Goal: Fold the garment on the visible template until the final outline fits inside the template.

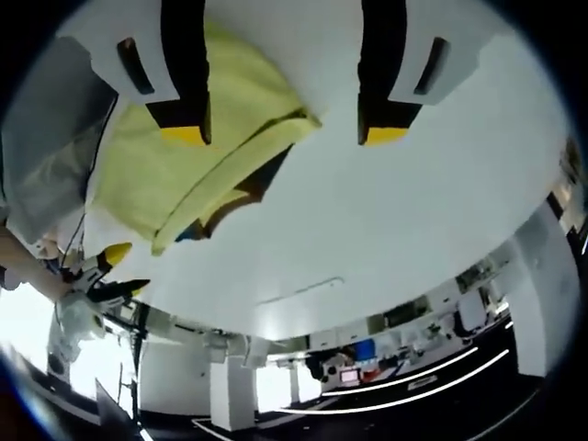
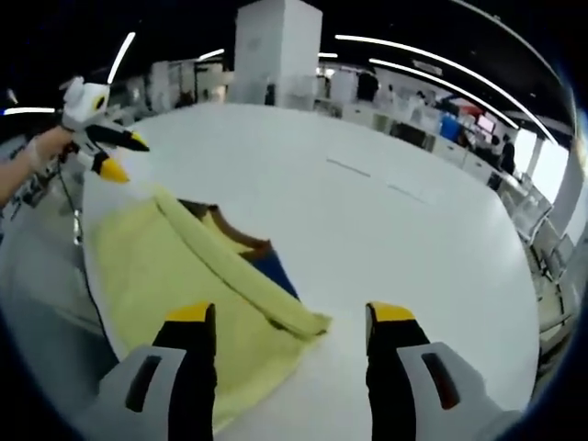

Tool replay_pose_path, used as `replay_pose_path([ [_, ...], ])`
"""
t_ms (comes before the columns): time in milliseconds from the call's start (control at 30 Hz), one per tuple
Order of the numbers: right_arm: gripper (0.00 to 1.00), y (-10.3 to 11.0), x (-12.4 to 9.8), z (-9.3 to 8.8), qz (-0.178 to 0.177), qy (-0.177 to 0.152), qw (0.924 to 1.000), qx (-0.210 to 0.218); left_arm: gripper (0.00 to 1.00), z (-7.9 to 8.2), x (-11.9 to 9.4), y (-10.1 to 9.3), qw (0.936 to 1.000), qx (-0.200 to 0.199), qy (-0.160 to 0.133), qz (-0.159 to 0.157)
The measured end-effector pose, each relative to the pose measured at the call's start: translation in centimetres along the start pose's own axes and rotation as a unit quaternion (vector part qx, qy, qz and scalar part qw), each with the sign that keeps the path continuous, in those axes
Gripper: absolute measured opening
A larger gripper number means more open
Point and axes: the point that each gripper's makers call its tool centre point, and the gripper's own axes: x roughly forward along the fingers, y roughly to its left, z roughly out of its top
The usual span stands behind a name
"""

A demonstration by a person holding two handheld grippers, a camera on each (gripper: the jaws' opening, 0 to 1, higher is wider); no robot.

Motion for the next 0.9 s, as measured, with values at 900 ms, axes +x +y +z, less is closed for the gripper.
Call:
replay_pose_path([
  [900, 1.00, 1.2, -1.9, 0.3, 0.011, 0.021, 0.9984, -0.051, 0.99, 0.7, -2.5, -2.3, 0.9994, 0.030, -0.001, -0.019],
])
